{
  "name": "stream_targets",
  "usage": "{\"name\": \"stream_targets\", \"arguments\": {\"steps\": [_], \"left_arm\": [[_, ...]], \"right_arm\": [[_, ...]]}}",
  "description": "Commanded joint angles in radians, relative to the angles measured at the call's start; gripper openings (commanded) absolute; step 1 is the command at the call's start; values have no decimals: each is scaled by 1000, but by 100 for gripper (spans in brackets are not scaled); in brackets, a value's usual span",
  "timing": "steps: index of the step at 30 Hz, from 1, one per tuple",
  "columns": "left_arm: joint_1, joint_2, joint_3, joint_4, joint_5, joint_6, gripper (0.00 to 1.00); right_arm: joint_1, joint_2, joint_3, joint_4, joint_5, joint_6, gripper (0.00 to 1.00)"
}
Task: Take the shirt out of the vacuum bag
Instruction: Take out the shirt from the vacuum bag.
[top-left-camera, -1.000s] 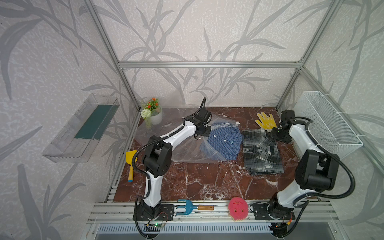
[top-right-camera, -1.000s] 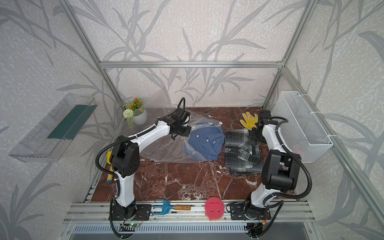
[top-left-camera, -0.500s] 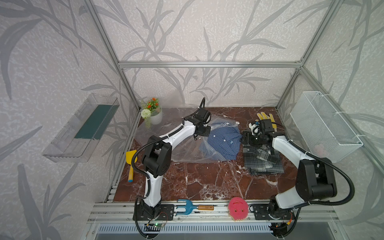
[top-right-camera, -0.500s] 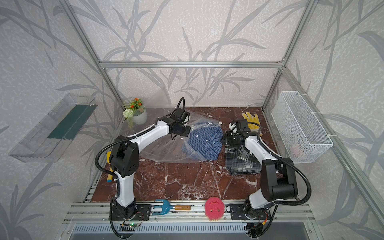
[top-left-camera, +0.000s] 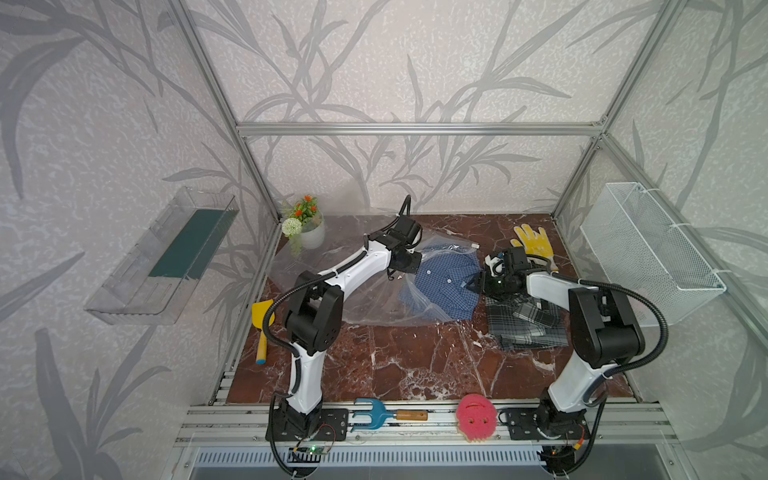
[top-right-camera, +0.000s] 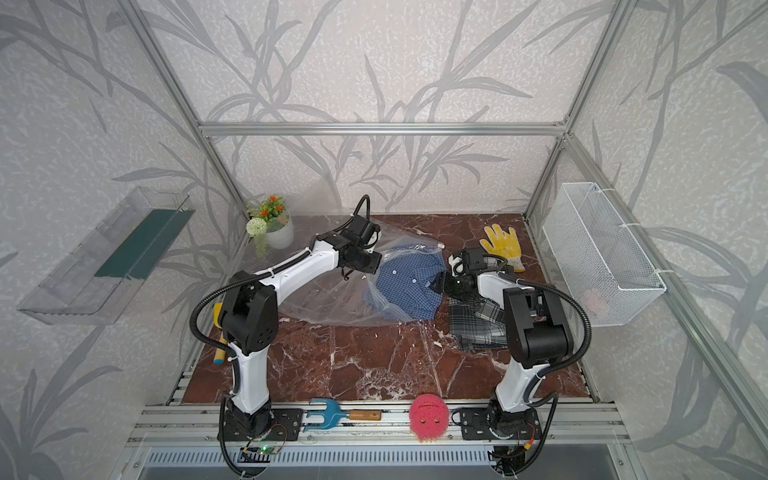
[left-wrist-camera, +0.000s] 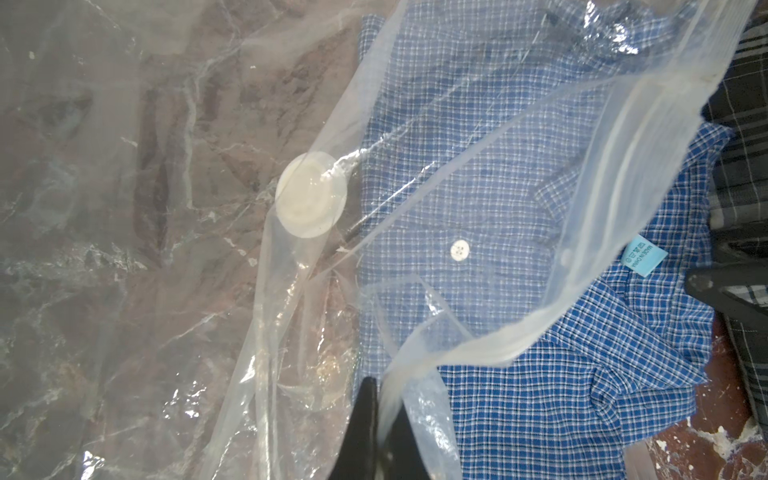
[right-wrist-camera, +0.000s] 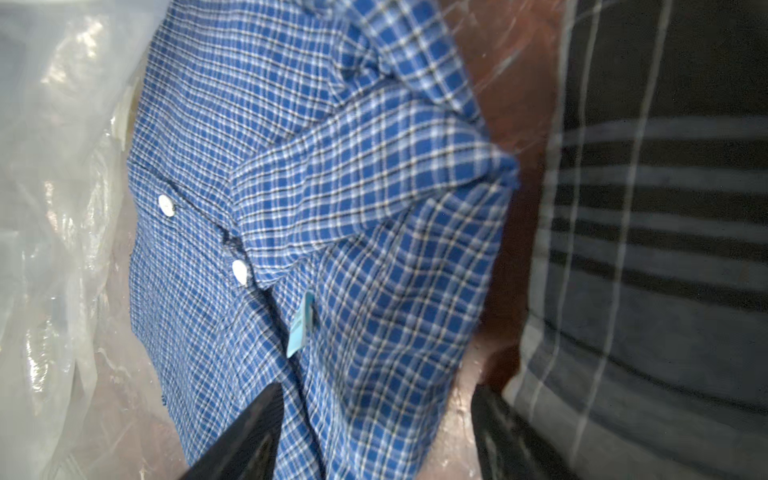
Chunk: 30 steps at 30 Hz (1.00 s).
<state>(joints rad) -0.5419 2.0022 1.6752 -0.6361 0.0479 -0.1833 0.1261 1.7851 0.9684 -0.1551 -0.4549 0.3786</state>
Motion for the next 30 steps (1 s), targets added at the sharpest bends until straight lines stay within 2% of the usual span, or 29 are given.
{"name": "stream_targets", "arguments": {"steps": [1, 7, 11, 14, 17, 23, 30], "left_arm": [[9, -38, 35, -38, -13, 12, 0], [9, -38, 41, -42, -14, 16, 0], [8, -36, 35, -35, -9, 10, 0], [8, -38, 30, -31, -5, 8, 0], [10, -37, 26, -25, -3, 5, 0], [8, -37, 11, -14, 5, 0, 0], [8, -26, 9, -6, 15, -4, 0]], "right_arm": [[9, 36, 27, 47, -2, 27, 72], [35, 91, 52, 83, -7, 58, 68], [51, 114, 48, 122, -9, 95, 60], [59, 123, 34, 156, -10, 123, 51], [65, 122, 27, 170, -14, 147, 36], [81, 55, 61, 91, 2, 142, 9], [89, -51, 137, -90, 59, 72, 0]]}}
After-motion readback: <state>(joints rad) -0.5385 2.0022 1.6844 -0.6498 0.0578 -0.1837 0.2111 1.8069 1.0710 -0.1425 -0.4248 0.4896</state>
